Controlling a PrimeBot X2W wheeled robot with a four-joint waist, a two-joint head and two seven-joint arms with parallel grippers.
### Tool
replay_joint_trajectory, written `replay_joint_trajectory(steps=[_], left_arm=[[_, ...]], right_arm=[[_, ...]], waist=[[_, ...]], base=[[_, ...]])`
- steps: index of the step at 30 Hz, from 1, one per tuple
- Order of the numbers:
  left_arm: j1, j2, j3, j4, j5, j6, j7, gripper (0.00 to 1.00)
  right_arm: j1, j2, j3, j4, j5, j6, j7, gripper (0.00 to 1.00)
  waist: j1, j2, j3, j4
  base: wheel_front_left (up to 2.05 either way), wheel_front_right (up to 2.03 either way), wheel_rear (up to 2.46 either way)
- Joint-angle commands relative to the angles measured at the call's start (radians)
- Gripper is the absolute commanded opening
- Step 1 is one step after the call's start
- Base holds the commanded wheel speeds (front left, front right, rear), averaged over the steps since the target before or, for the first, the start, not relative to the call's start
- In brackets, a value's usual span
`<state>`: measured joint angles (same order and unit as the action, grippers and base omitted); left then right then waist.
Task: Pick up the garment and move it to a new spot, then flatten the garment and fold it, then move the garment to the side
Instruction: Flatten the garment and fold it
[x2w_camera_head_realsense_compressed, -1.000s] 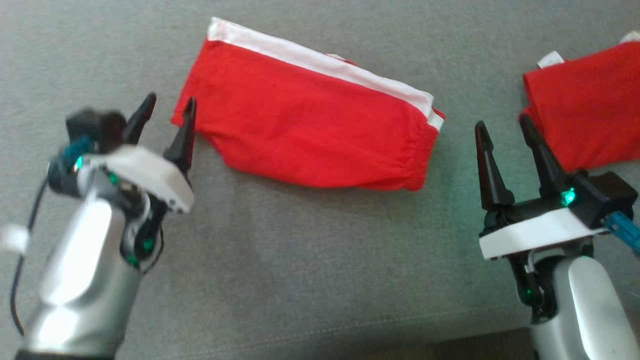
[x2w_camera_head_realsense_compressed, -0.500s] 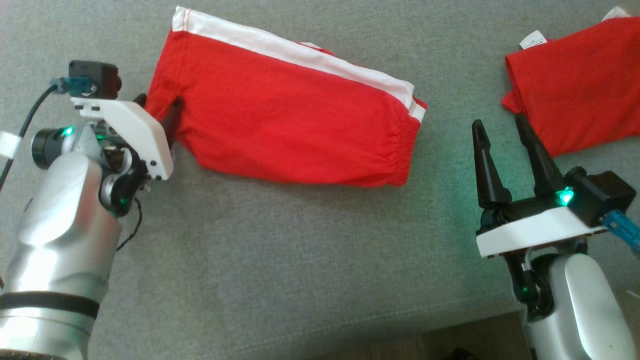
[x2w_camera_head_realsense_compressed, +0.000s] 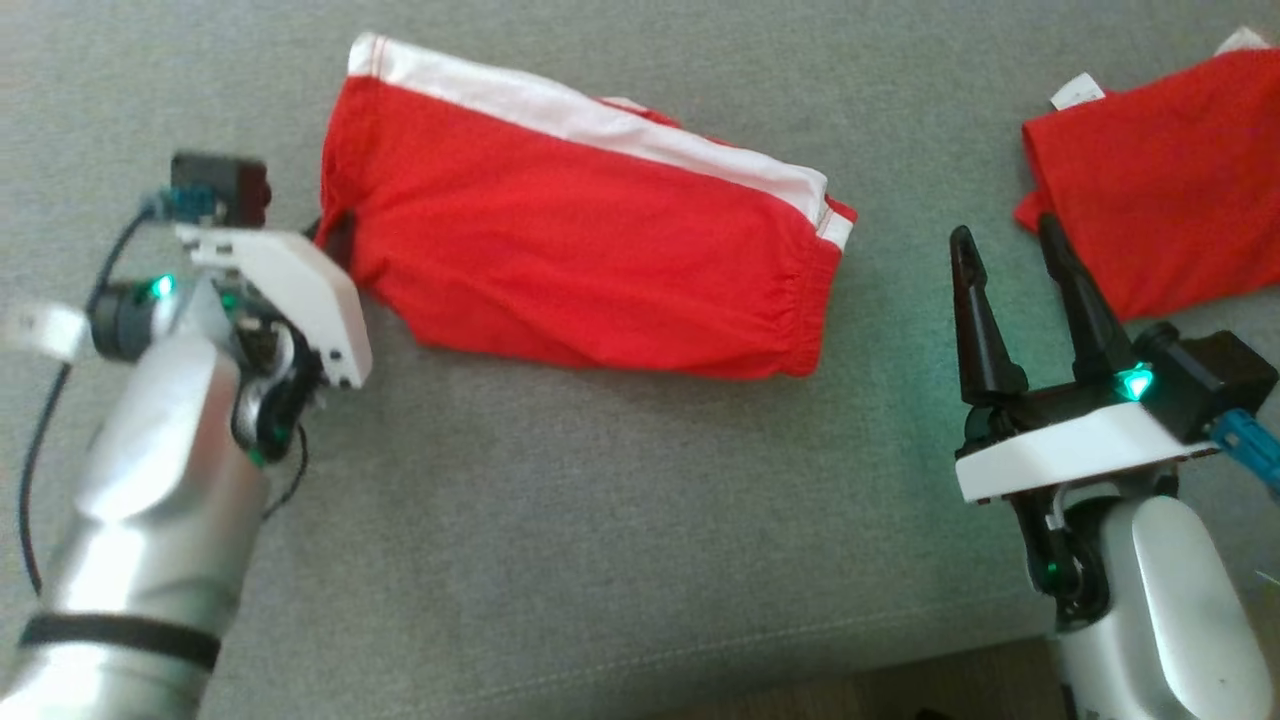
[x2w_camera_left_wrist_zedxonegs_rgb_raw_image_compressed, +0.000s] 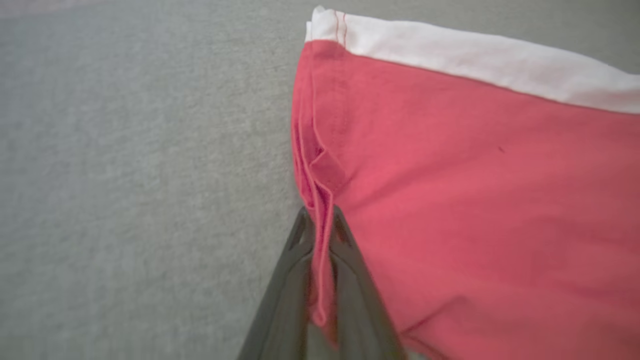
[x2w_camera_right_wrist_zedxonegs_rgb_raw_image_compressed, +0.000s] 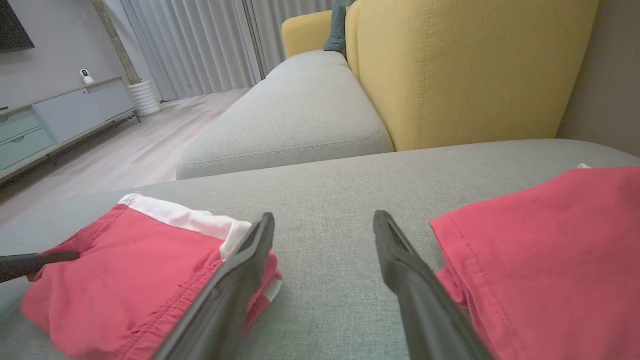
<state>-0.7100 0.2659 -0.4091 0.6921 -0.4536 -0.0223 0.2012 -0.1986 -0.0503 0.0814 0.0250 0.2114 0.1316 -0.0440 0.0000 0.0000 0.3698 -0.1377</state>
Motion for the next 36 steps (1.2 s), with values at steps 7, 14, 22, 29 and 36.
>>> replay_joint_trajectory(steps=[7,14,22,29,36], left_arm=[[0.213,0.045,0.074,-0.193,-0.046,0.082,-0.06,0.0],[0.398,0.044,0.106,-0.378,-0.1,0.143,-0.042,0.0],[0.46,0.033,0.13,-0.479,-0.086,0.188,-0.138,1.0],[0.482,0.029,0.154,-0.569,0.021,0.243,-0.404,1.0],[0.529,0.038,0.158,-0.652,0.077,0.264,-0.451,1.0]], right_arm=[[0.016,0.0,0.003,-0.032,-0.009,-0.001,0.016,1.0],[0.029,0.0,0.002,-0.042,-0.019,-0.001,0.042,1.0],[0.033,0.0,-0.004,-0.054,-0.039,-0.001,0.062,1.0],[0.037,-0.006,-0.012,-0.081,-0.074,-0.001,0.084,1.0],[0.057,-0.021,-0.016,-0.107,-0.083,-0.001,0.112,1.0]], waist=[[0.0,0.0,-0.053,0.049],[0.0,0.0,-0.072,0.069],[0.0,0.0,-0.082,0.081],[0.0,0.0,-0.115,0.086],[0.0,0.0,-0.152,0.092]], base=[[0.0,0.0,0.0],[0.0,0.0,0.0],[0.0,0.0,0.0],[0.0,0.0,0.0],[0.0,0.0,0.0]])
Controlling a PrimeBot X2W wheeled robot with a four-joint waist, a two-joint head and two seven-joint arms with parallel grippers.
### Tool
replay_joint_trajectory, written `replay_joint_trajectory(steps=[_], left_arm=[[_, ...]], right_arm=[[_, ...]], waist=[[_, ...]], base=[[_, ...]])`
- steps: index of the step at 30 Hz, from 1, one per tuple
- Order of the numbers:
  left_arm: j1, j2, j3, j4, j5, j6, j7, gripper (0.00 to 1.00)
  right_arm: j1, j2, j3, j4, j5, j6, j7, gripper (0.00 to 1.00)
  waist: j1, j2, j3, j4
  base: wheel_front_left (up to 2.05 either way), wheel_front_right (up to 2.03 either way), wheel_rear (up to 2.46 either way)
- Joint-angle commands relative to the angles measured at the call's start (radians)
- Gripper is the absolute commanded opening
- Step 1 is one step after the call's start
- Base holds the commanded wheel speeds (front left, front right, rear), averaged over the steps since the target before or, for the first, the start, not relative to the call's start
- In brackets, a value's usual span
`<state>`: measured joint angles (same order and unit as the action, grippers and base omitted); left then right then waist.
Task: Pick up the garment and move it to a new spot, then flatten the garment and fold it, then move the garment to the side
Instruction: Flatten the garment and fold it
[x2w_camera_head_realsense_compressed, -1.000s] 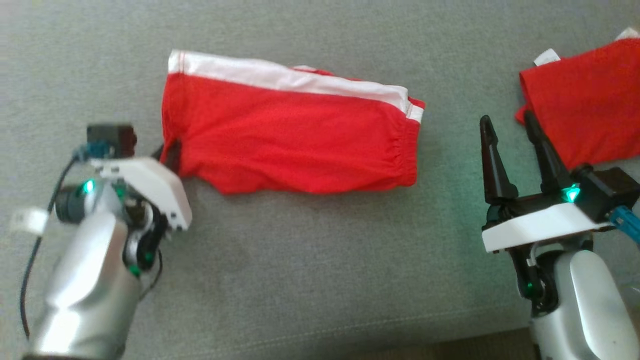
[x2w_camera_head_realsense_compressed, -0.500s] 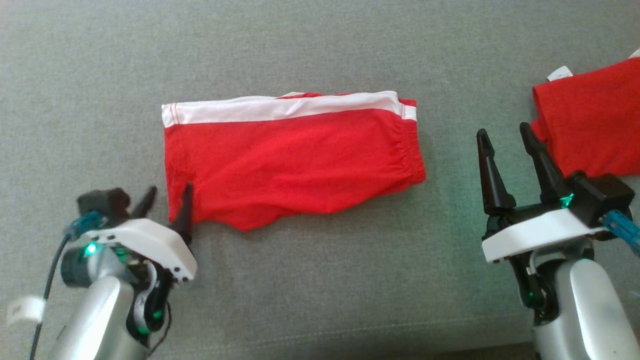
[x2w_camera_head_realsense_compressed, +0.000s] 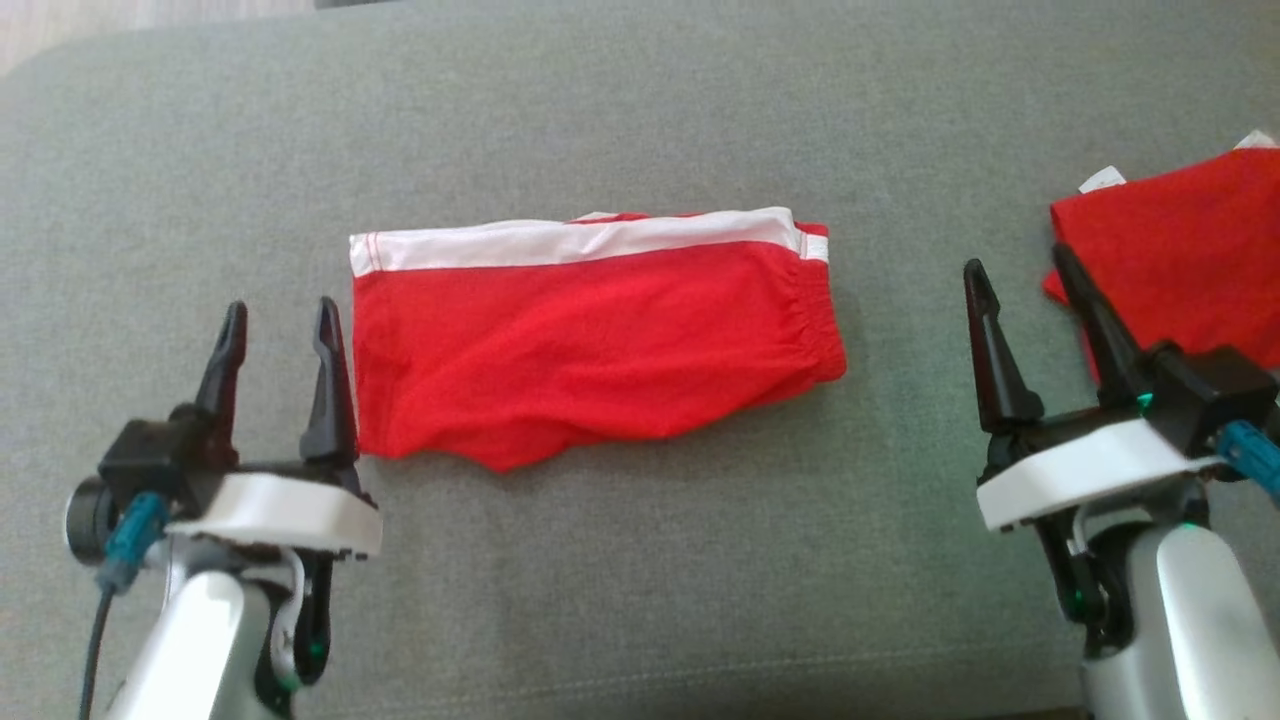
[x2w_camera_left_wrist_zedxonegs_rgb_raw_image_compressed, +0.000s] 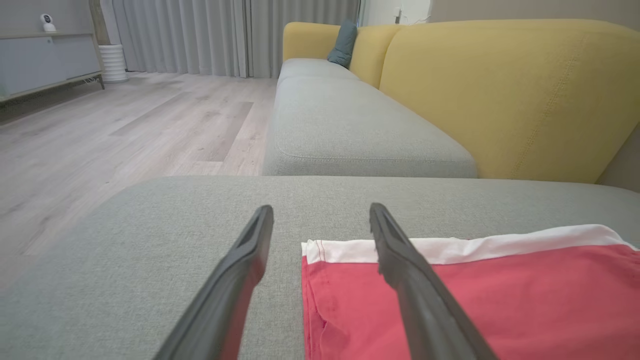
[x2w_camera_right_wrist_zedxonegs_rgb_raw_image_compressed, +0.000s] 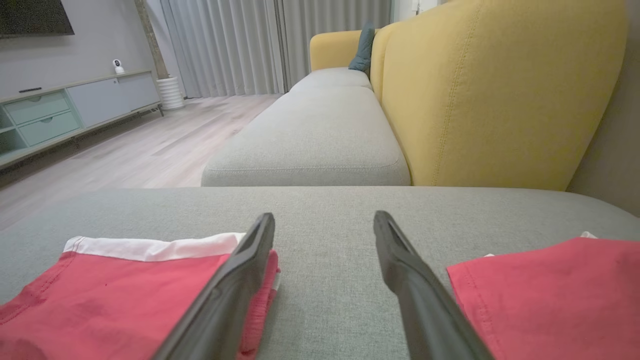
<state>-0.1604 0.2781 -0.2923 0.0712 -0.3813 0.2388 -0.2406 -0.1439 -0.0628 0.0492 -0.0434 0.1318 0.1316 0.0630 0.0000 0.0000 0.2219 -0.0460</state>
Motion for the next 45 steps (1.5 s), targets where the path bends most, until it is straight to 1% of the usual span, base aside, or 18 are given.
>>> replay_joint_trajectory(steps=[1,5,11,20,26,30,35,37,41,45], left_arm=[[-0.01,0.027,0.039,-0.039,0.009,0.005,-0.01,1.0],[0.037,0.032,0.031,-0.075,0.018,0.017,-0.008,1.0],[0.056,0.04,0.027,-0.099,0.019,0.028,0.01,1.0],[0.046,0.042,0.02,-0.106,0.016,0.03,0.017,1.0],[0.019,0.039,0.011,-0.11,0.017,0.025,0.017,1.0],[-0.019,0.032,-0.005,-0.106,0.021,0.01,0.014,1.0],[-0.067,0.018,-0.027,-0.092,0.028,-0.007,0.008,1.0],[-0.083,0.013,-0.033,-0.085,0.029,-0.014,0.005,1.0],[-0.109,0.004,-0.046,-0.072,0.032,-0.027,0.0,1.0],[-0.125,-0.002,-0.056,-0.066,0.037,-0.033,-0.004,1.0]], right_arm=[[0.007,-0.01,0.017,-0.041,-0.003,-0.001,0.007,1.0],[0.033,-0.012,0.014,-0.055,-0.002,-0.001,0.018,1.0],[0.049,-0.01,0.009,-0.072,-0.002,-0.001,0.029,1.0],[0.043,-0.01,0.009,-0.079,-0.002,-0.001,0.037,1.0],[0.013,-0.017,0.05,-0.057,0.012,-0.001,0.078,1.0],[-0.04,-0.017,0.119,0.0,0.03,-0.001,0.137,1.0],[-0.122,-0.015,0.19,0.098,0.048,-0.001,0.17,1.0],[-0.147,-0.013,0.184,0.146,0.043,-0.001,0.181,1.0],[-0.182,-0.009,0.141,0.218,0.034,-0.001,0.185,1.0],[-0.213,-0.005,0.122,0.285,0.054,-0.001,0.196,1.0]], waist=[[0.0,0.0,-0.009,0.0],[0.0,0.0,-0.026,0.0],[0.0,0.0,-0.026,0.0],[0.0,0.0,-0.012,0.007],[0.0,0.0,0.024,0.024],[0.0,0.0,0.068,0.045],[0.0,0.0,0.112,0.07],[0.0,0.0,0.125,0.078],[0.0,0.0,0.145,0.093],[0.0,0.0,0.162,0.102]], base=[[0.0,0.0,0.0],[0.0,0.0,0.0],[0.0,0.0,0.0],[0.0,0.0,0.0],[0.0,0.0,0.0],[0.0,0.0,0.0],[0.0,0.0,0.0],[0.0,0.0,0.0],[0.0,0.0,0.0],[0.0,0.0,0.0]])
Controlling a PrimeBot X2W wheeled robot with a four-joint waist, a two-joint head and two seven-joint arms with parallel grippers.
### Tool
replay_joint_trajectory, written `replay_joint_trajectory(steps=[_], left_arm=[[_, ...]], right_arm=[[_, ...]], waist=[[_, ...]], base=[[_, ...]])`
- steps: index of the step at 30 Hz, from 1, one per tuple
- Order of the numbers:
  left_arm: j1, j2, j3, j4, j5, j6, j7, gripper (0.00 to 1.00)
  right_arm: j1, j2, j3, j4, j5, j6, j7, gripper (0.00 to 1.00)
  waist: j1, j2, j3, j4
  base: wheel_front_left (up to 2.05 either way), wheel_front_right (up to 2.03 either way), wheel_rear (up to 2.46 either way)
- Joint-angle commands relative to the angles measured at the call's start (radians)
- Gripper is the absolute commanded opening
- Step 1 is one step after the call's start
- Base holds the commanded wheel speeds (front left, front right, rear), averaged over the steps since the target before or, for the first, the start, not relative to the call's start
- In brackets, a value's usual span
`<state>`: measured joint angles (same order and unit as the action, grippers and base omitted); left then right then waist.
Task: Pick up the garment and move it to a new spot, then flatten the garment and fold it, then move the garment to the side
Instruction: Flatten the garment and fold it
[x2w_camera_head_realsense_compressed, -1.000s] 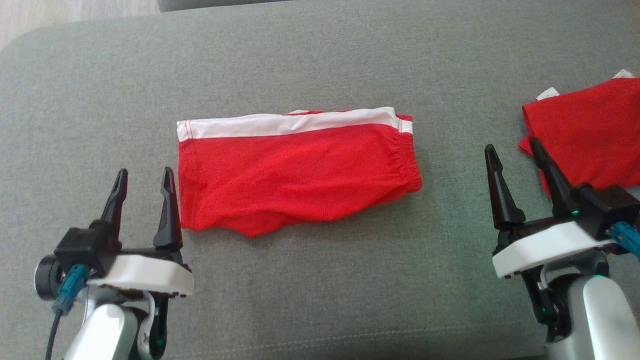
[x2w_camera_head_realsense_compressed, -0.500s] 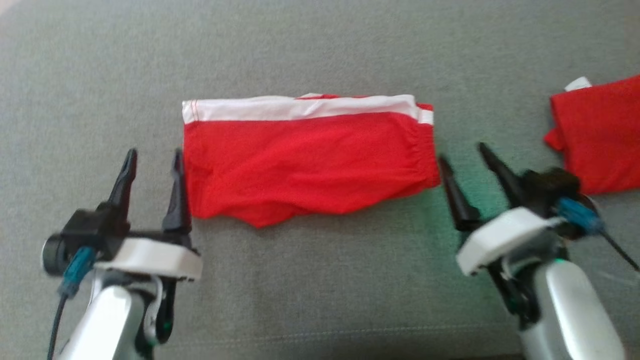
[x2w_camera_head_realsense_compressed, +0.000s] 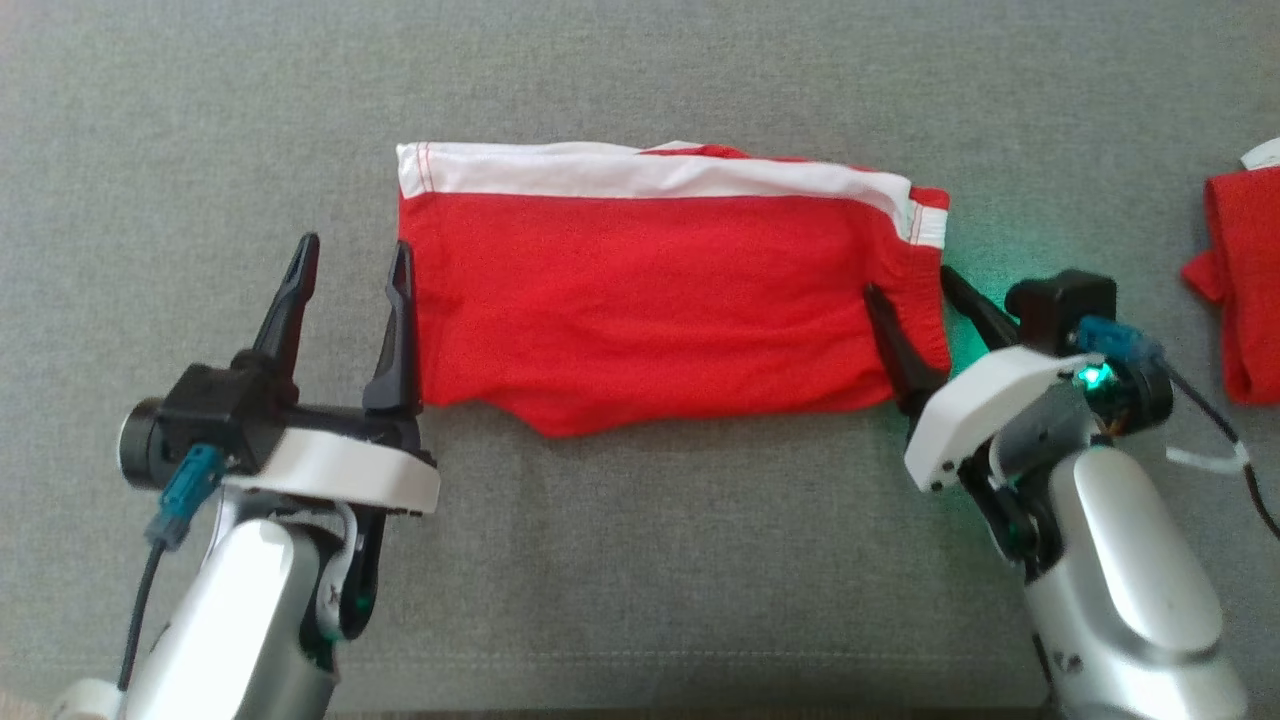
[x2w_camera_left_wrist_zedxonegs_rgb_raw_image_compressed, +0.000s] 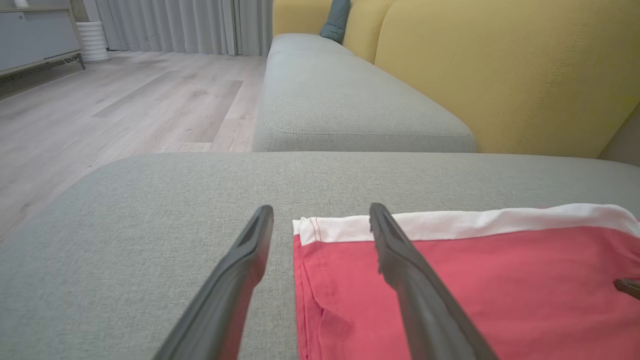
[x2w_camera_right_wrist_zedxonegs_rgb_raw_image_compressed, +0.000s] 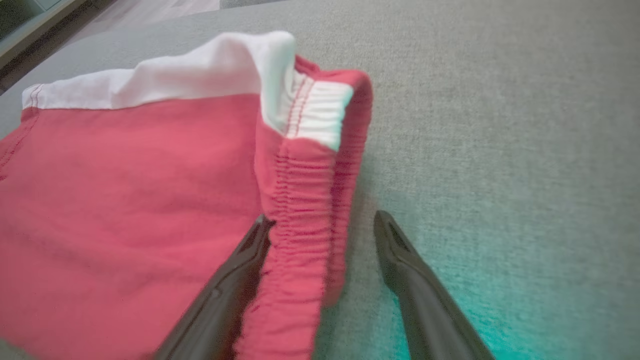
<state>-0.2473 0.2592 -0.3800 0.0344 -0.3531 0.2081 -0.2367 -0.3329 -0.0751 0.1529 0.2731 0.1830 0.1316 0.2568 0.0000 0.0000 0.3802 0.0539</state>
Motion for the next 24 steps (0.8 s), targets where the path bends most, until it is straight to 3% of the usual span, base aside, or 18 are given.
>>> replay_joint_trajectory(steps=[1,6,7,9,15,24], left_arm=[[-0.041,0.016,0.031,-0.027,0.009,-0.004,-0.009,1.0],[-0.053,0.013,0.028,-0.015,0.01,-0.008,-0.013,1.0],[-0.055,0.013,0.029,-0.013,0.01,-0.008,-0.014,1.0],[-0.057,0.013,0.031,-0.009,0.01,-0.009,-0.015,1.0],[-0.055,0.013,0.035,-0.006,0.012,-0.004,-0.018,1.0],[-0.038,0.017,0.04,-0.004,0.011,0.005,-0.021,1.0]], right_arm=[[-0.034,0.007,0.02,-0.014,0.009,-0.001,0.005,1.0],[-0.072,0.012,0.042,0.071,0.063,-0.001,0.039,0.99],[-0.08,0.013,0.049,0.084,0.073,-0.001,0.046,0.73],[-0.089,0.014,0.06,0.109,0.098,-0.001,0.063,0.0],[-0.094,0.003,0.075,0.127,0.139,-0.001,0.075,0.0],[-0.026,-0.103,0.032,0.032,0.151,-0.001,0.099,0.0]], waist=[[0.0,0.0,0.007,0.004],[0.0,0.0,0.016,0.011],[0.0,0.0,0.017,0.012],[0.0,0.0,0.017,0.012],[0.0,0.0,0.01,0.005],[0.0,0.0,-0.021,-0.019]], base=[[0.0,0.0,0.0],[0.0,0.0,0.0],[0.0,0.0,0.0],[0.0,0.0,0.0],[0.0,0.0,0.0],[0.0,0.0,0.0]])
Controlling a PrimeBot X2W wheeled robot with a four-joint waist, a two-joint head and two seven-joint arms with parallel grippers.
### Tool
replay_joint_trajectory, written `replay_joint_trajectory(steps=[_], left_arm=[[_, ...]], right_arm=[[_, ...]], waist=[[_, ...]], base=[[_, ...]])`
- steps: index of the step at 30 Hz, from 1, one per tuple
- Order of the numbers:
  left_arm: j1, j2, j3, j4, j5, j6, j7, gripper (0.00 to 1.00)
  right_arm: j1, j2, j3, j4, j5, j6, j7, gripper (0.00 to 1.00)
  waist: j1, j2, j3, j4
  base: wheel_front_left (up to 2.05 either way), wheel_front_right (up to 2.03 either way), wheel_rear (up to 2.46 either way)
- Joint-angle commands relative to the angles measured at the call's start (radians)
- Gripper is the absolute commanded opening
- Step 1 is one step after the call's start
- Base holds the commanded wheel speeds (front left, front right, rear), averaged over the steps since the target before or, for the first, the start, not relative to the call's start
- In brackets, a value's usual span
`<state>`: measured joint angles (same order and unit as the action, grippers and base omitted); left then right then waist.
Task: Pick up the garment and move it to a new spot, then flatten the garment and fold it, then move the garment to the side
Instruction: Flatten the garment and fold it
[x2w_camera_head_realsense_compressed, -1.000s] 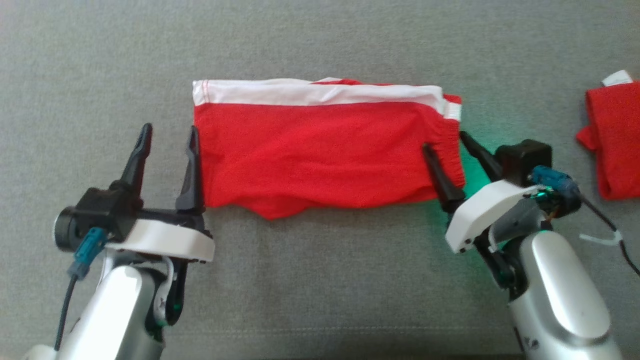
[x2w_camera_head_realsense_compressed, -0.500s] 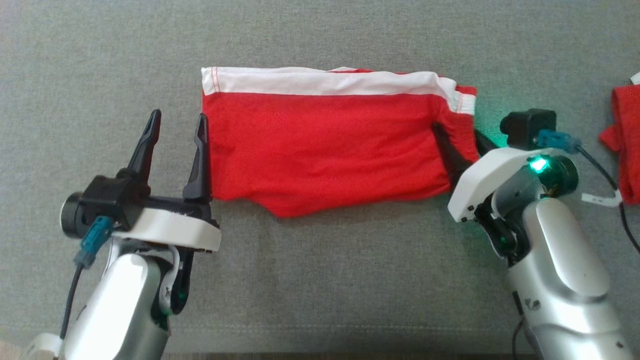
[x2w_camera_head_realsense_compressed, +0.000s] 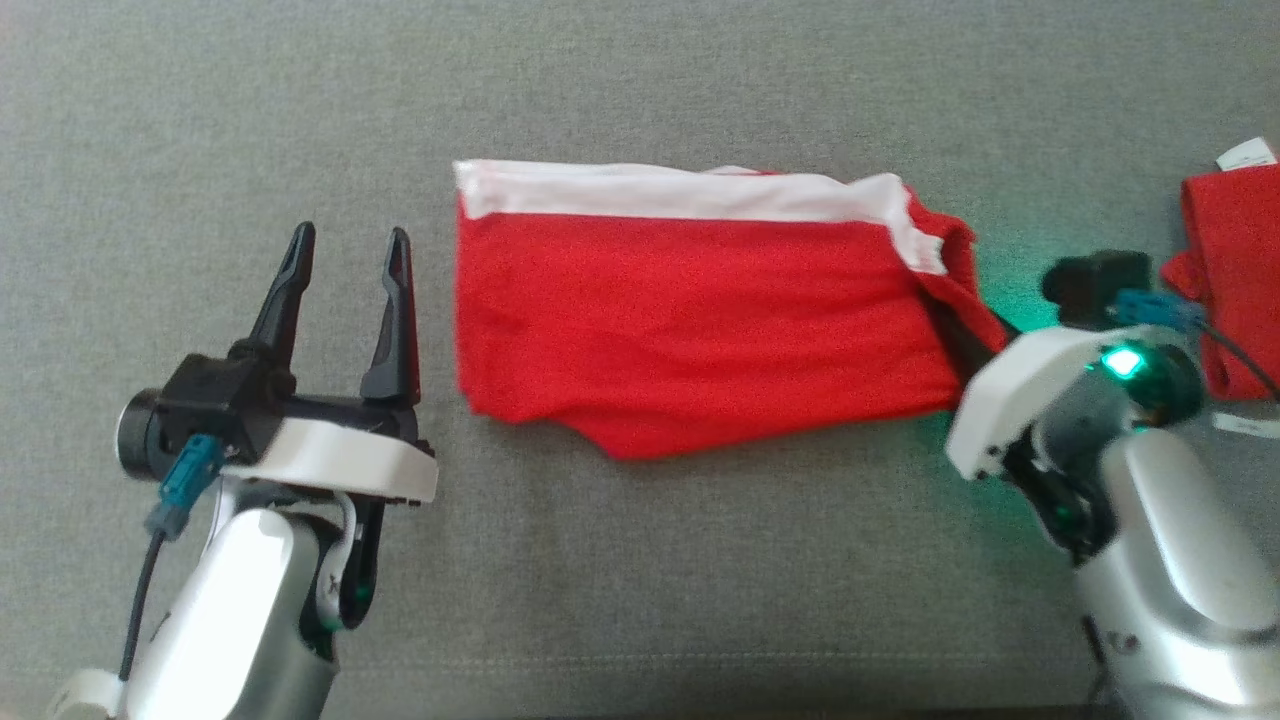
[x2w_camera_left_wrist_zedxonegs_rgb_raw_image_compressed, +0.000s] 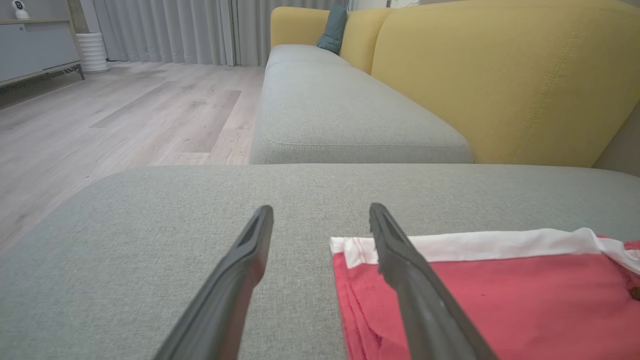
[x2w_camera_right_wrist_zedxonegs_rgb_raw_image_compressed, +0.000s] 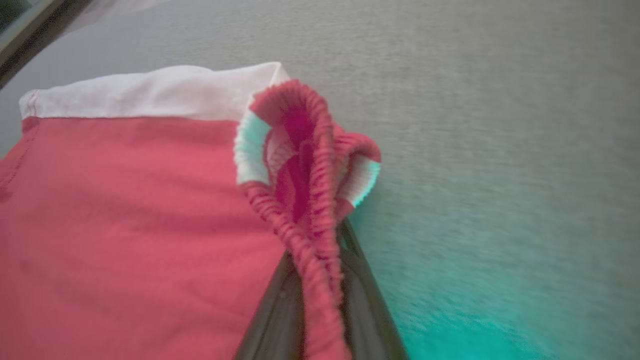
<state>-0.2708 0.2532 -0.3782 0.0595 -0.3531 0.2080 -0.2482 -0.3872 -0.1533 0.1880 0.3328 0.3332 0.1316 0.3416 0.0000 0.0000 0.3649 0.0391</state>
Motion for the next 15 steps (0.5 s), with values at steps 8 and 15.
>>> replay_joint_trajectory(steps=[8,15], left_arm=[[-0.005,0.026,0.038,-0.03,0.007,0.009,-0.01,1.0],[-0.009,0.025,0.03,-0.023,0.003,0.006,-0.009,1.0]], right_arm=[[0.07,-0.064,-0.048,-0.131,0.029,-0.001,0.071,0.0],[0.069,-0.002,-0.068,-0.277,0.222,-0.001,0.245,0.0]], waist=[[0.0,0.0,-0.022,-0.014],[0.0,0.0,-0.03,-0.005]], base=[[0.0,0.0,0.0],[0.0,0.0,0.0]])
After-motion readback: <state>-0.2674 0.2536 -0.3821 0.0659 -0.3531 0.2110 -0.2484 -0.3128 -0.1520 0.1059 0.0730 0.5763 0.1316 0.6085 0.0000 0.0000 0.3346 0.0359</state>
